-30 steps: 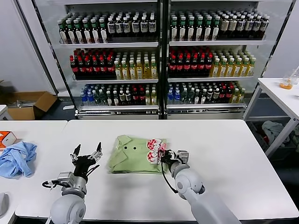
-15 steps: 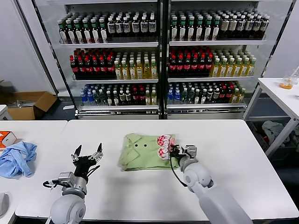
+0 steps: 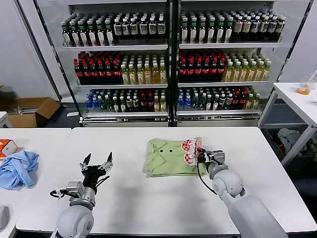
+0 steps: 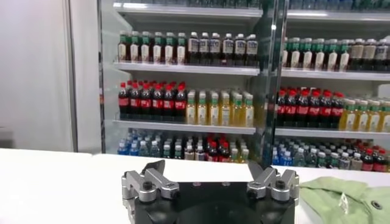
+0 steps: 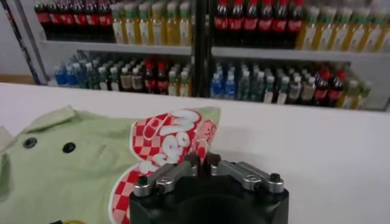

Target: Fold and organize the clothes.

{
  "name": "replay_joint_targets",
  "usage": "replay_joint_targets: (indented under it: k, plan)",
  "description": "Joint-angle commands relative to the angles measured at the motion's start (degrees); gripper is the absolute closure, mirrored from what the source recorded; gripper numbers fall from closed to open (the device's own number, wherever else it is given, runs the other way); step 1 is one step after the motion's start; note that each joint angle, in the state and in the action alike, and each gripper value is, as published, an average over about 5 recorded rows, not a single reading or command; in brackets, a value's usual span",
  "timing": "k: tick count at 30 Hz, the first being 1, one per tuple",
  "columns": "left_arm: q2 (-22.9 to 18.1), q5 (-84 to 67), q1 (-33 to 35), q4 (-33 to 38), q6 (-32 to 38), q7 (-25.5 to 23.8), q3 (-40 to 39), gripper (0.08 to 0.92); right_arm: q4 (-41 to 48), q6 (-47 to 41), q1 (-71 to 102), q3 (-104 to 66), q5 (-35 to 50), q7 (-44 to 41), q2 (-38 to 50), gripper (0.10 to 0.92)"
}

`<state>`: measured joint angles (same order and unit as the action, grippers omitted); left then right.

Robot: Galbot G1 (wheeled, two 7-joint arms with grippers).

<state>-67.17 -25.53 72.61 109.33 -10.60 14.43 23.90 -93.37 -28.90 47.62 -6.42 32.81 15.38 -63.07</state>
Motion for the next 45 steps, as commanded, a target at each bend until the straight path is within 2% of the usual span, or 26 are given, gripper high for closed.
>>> replay_joint_targets:
  k: [1, 6, 12, 18, 21, 45]
  plan:
    - [0.14, 0.47, 0.47, 0.77, -0.01, 0.03, -1.06, 0.177, -9.66, 15.97, 12.15, -5.55, -16.01, -1.90, 2.71, 0.773]
    - [0.00, 1.37, 1.76, 2.33, -0.05, 0.06, -1.62, 0.177, -14.61, 21.57, 20.45, -10.81, -17.48, -2.09, 4.55, 0.626]
    - [-0.42, 2.16, 4.17, 4.76, -0.07, -0.06, -1.77, 0.177, -21.46, 23.51, 28.75, -18.80, -14.84, -2.37, 4.45, 0.453]
    - [-1.19, 2.64, 6.37, 6.81, -0.04, -0.27, -1.16, 0.177, -25.02, 25.35, 34.94, -22.74, -14.91, -3.69, 4.04, 0.282]
    - [-1.70, 2.87, 7.78, 7.87, 0.04, -0.55, -0.60, 0.177, -25.98, 25.95, 36.59, -23.78, -15.23, -4.07, 3.75, 0.222]
    - [-3.14, 4.98, 13.46, 12.68, -0.38, -2.11, 2.83, 0.177, -29.50, 23.95, 38.24, -23.35, -18.33, -0.98, 2.37, 0.203]
